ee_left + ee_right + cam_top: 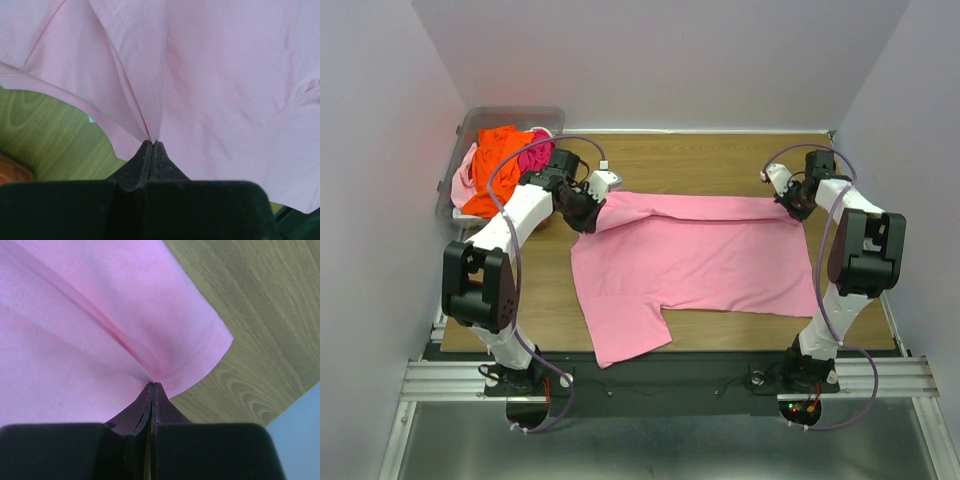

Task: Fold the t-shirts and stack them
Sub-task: Fold the tshirt

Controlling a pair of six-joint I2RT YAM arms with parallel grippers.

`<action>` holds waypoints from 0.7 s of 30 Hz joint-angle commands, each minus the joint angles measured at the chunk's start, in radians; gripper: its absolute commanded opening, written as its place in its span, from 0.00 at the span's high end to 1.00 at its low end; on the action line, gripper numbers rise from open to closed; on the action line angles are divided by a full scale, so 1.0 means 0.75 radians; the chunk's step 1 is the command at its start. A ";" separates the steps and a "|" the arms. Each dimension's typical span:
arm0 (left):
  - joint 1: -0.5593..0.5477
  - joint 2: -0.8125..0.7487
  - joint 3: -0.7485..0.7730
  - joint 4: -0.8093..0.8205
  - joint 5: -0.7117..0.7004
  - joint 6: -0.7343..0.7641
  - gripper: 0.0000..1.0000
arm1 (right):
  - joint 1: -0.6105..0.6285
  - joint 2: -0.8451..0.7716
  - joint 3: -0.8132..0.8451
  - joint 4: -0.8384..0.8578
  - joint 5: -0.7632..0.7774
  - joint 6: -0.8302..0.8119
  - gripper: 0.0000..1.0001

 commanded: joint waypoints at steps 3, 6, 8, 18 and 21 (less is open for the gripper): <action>0.005 -0.104 0.030 -0.125 0.040 0.033 1.00 | -0.025 -0.116 0.029 0.000 -0.003 -0.052 0.99; 0.003 -0.143 0.036 -0.160 0.040 0.042 1.00 | -0.036 -0.137 0.017 -0.016 -0.005 -0.067 0.99; 0.003 -0.163 0.032 -0.176 0.040 0.046 1.00 | -0.042 -0.147 0.007 -0.024 -0.009 -0.079 0.99; -0.013 -0.182 -0.124 -0.131 -0.037 0.031 1.00 | -0.044 -0.145 -0.085 -0.041 -0.015 -0.097 0.99; -0.023 -0.145 -0.175 -0.064 -0.060 0.005 1.00 | -0.044 -0.129 -0.104 -0.045 -0.024 -0.108 0.99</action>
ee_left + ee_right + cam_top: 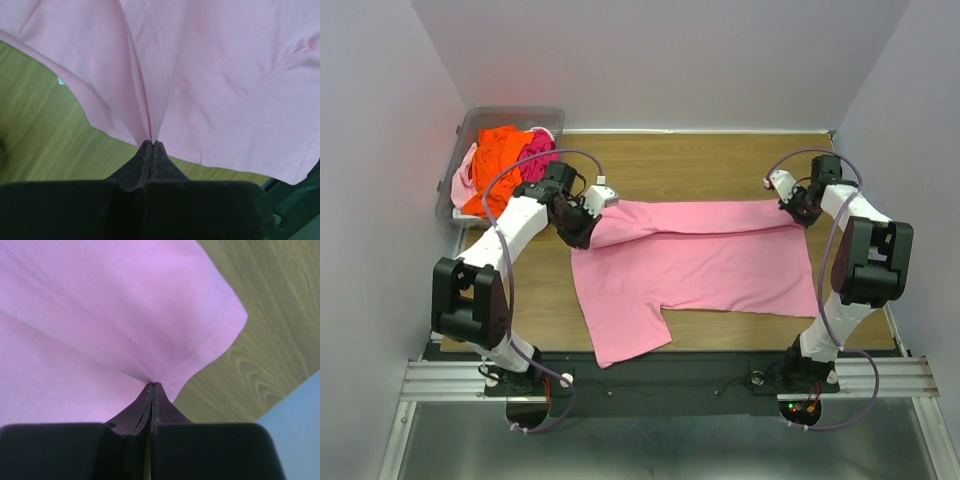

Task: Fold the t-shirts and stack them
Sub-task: Fold the tshirt

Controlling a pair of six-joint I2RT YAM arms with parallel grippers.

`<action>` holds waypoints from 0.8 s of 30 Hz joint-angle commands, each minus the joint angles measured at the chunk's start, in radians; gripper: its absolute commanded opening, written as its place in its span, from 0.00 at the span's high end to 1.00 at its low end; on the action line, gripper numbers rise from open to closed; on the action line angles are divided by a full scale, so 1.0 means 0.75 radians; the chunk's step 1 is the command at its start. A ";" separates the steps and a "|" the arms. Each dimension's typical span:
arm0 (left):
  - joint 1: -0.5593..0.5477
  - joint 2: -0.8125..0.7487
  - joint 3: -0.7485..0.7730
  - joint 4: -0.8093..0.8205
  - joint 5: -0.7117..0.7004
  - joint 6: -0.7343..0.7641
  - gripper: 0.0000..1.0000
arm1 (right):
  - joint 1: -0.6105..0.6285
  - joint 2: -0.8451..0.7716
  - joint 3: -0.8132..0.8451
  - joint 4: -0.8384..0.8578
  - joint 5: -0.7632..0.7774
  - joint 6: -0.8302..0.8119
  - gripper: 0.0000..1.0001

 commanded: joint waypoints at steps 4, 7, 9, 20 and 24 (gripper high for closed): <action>-0.016 0.061 -0.080 0.098 -0.031 -0.019 0.73 | -0.011 -0.006 -0.031 -0.010 -0.019 -0.036 0.99; 0.057 0.110 0.050 0.088 0.051 0.001 0.43 | -0.011 -0.012 -0.009 -0.040 -0.037 -0.009 0.81; 0.155 0.161 0.165 0.073 0.106 -0.019 0.41 | -0.013 -0.030 0.026 -0.063 -0.076 0.025 0.60; 0.246 0.546 0.560 0.382 -0.055 -0.289 0.57 | -0.030 0.200 0.445 -0.137 -0.211 0.393 0.58; 0.246 0.634 0.615 0.439 -0.045 -0.336 0.63 | -0.030 0.305 0.543 -0.133 -0.215 0.457 0.60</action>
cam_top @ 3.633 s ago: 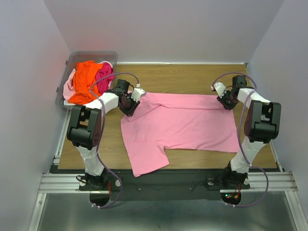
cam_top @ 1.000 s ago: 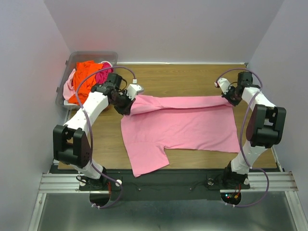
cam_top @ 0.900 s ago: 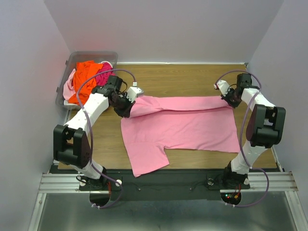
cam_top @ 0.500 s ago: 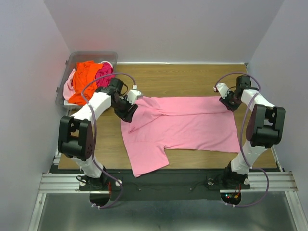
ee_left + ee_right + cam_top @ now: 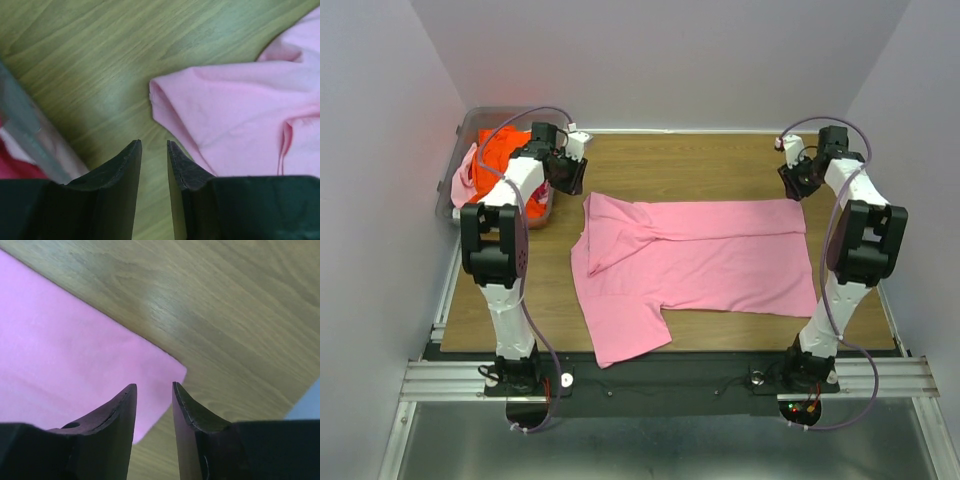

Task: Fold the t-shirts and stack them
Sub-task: Fold the tshirt

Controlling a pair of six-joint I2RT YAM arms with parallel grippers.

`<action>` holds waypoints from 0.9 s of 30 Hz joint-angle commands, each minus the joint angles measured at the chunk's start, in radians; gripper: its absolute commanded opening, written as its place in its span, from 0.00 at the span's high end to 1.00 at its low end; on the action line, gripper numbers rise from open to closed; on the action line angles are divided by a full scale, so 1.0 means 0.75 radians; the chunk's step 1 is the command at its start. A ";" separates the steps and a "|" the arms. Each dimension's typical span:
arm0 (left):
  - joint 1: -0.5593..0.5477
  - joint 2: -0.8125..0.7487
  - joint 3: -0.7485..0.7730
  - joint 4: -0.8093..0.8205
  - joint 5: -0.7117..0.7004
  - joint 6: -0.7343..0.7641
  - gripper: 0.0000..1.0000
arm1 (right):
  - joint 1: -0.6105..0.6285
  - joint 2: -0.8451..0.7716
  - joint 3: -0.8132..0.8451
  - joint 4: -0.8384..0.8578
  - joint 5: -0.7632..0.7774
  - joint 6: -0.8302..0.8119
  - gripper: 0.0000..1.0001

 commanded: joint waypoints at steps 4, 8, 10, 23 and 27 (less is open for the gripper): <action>-0.015 0.126 0.100 0.075 -0.001 -0.090 0.61 | -0.010 0.160 0.104 -0.011 -0.034 0.146 0.61; -0.021 0.161 0.086 0.095 -0.007 -0.090 0.55 | -0.010 0.197 0.106 -0.001 -0.040 0.169 0.61; -0.028 0.177 0.076 0.105 -0.013 -0.090 0.54 | -0.010 0.209 0.100 0.007 -0.024 0.175 0.61; -0.095 0.271 0.086 0.144 -0.124 -0.092 0.55 | -0.010 0.306 0.108 0.069 0.143 0.242 0.62; -0.089 0.269 0.072 0.156 -0.272 -0.105 0.88 | -0.008 0.328 0.110 0.077 0.242 0.251 0.62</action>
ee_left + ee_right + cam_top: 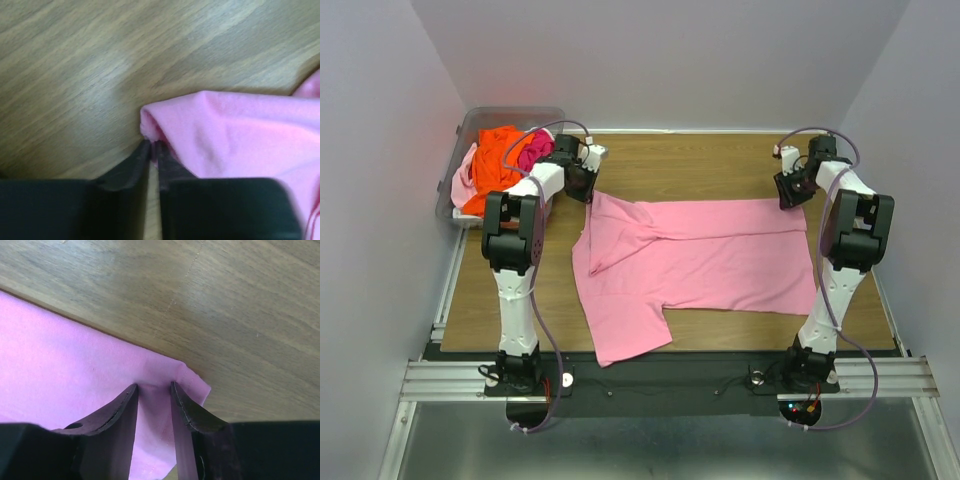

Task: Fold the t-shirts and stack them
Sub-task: Fold the tshirt

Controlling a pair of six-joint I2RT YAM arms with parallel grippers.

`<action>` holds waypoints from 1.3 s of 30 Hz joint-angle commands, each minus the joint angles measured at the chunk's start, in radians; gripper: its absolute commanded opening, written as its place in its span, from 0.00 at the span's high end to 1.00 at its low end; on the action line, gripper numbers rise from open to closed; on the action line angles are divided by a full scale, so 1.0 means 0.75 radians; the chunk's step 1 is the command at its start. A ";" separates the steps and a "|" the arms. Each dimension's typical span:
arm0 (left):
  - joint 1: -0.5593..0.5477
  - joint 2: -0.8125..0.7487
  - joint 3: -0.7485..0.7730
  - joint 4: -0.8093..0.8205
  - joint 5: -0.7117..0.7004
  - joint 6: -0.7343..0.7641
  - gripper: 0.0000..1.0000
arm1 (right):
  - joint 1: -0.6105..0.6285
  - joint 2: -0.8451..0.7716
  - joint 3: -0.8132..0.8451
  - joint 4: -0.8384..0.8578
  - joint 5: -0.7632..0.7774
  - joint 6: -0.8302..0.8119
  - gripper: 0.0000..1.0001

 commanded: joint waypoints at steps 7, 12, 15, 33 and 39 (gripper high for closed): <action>0.048 -0.061 -0.022 0.018 -0.348 -0.033 1.00 | -0.010 0.077 0.018 0.074 0.252 0.051 0.62; 0.050 -0.076 -0.063 0.030 -0.460 -0.057 1.00 | -0.008 0.073 0.032 0.083 0.264 0.100 0.62; 0.050 -0.070 -0.044 0.030 -0.436 -0.047 1.00 | -0.008 0.061 0.030 0.081 0.223 0.111 0.61; -0.103 -0.491 -0.181 -0.101 0.126 0.133 0.50 | 0.002 -0.195 -0.015 0.062 -0.016 0.143 0.53; -0.249 -0.405 -0.210 -0.117 0.253 0.139 0.46 | 0.000 -0.122 0.016 0.062 -0.004 0.145 0.54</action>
